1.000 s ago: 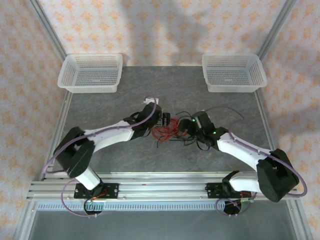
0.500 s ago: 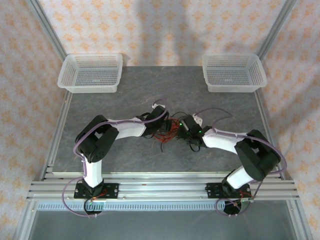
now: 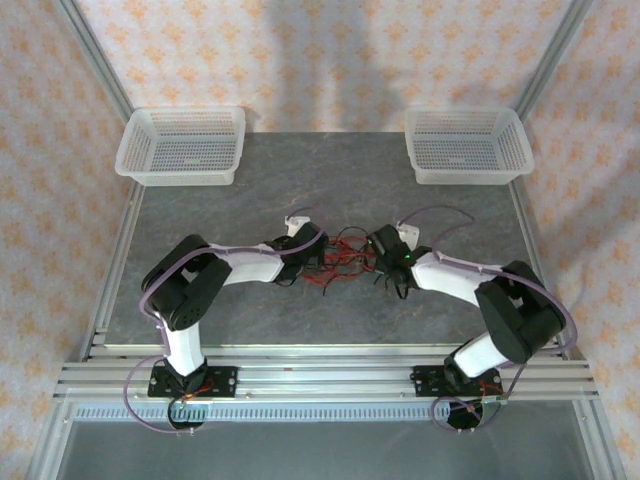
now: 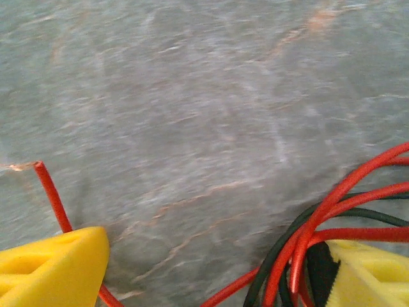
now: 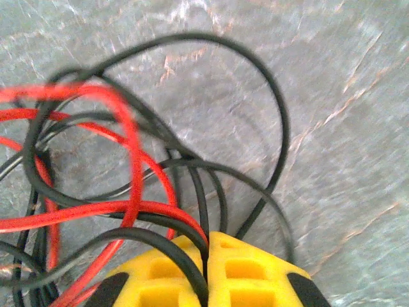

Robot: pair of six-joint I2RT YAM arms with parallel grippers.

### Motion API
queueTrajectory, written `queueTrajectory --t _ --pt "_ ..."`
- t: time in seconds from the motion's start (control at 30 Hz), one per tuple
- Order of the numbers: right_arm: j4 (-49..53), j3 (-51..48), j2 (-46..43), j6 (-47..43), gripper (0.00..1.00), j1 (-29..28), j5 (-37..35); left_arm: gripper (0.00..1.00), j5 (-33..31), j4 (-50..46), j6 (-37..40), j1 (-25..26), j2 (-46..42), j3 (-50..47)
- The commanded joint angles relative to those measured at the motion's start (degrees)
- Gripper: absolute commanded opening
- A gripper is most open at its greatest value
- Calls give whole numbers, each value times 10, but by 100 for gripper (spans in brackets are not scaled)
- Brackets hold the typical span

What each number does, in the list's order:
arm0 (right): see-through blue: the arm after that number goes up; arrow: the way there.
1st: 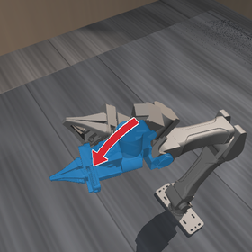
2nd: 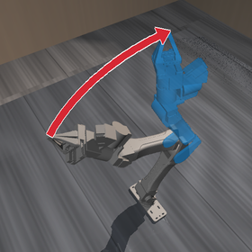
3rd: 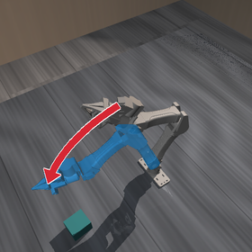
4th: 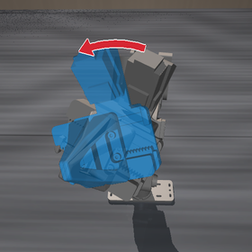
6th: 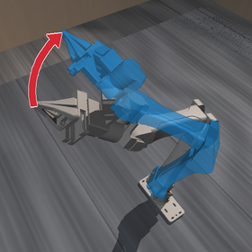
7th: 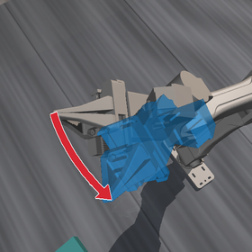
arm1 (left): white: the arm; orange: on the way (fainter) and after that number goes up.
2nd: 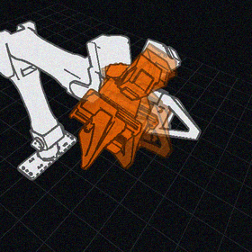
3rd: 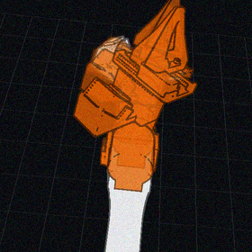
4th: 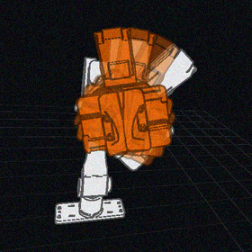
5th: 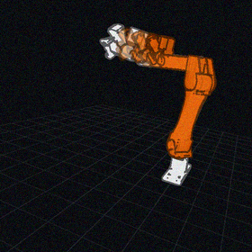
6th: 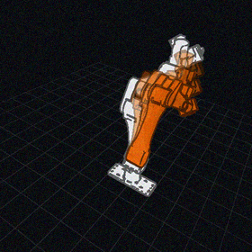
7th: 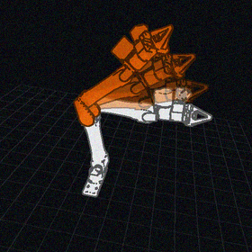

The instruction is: Untangle the cables

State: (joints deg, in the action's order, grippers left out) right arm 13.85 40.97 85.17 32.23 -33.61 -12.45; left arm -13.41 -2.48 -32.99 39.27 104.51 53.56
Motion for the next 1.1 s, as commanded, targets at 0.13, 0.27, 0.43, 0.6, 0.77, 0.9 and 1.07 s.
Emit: queueTrajectory --t 0.13,0.27,0.43,0.6,0.77,0.9,1.07 --pt "60 24 -31 -90 0 12 -63 82 -72 -135 -48 -44 -40 -43" --pt "70 28 -26 -107 0 14 -78 82 -76 -142 -56 -56 -69 -53" --pt "89 35 -13 -116 0 18 -100 85 -59 -140 -62 -68 -113 -68" --pt "99 49 -17 -114 8 19 -77 85 -8 -134 -55 -69 -160 -63" --pt "116 76 -48 -102 27 18 -20 86 47 -136 -44 -69 -207 -47" --pt "119 91 -90 -84 37 18 48 86 56 -158 -36 -69 -238 -27" --pt "97 101 -127 -63 51 9 141 87 52 -176 -30 -69 -245 -14"
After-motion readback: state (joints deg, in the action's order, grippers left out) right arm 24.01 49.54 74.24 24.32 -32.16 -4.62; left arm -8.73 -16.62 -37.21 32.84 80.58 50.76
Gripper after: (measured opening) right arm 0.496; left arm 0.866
